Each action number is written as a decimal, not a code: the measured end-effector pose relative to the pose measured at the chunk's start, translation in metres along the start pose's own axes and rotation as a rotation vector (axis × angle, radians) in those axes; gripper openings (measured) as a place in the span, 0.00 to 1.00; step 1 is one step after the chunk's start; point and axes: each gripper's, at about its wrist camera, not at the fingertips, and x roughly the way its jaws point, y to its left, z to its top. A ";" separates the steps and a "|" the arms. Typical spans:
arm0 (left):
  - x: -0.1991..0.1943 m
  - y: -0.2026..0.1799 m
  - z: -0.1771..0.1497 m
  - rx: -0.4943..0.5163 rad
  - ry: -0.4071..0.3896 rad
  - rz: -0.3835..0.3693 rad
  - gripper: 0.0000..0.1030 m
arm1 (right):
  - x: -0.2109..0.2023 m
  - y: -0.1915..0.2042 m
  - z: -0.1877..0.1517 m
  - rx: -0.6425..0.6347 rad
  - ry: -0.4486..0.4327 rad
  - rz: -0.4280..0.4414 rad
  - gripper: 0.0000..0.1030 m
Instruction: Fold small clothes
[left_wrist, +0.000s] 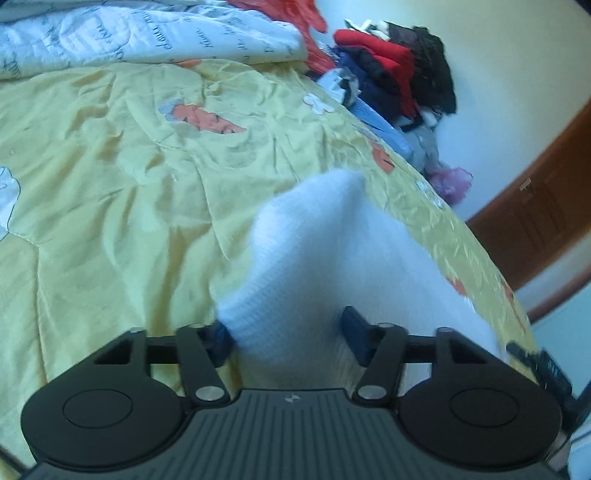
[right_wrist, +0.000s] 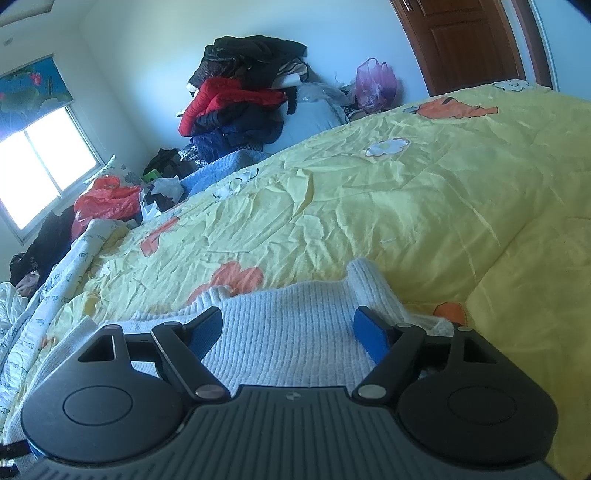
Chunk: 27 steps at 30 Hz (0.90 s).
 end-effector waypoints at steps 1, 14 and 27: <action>0.001 0.001 0.001 -0.011 0.001 0.003 0.40 | 0.000 -0.001 0.000 0.002 0.000 0.002 0.79; -0.032 -0.174 -0.077 0.723 -0.265 0.005 0.27 | -0.002 -0.009 0.001 0.045 -0.009 0.047 0.81; -0.011 -0.204 -0.188 1.260 -0.264 -0.039 0.27 | -0.004 -0.016 0.001 0.085 -0.014 0.099 0.85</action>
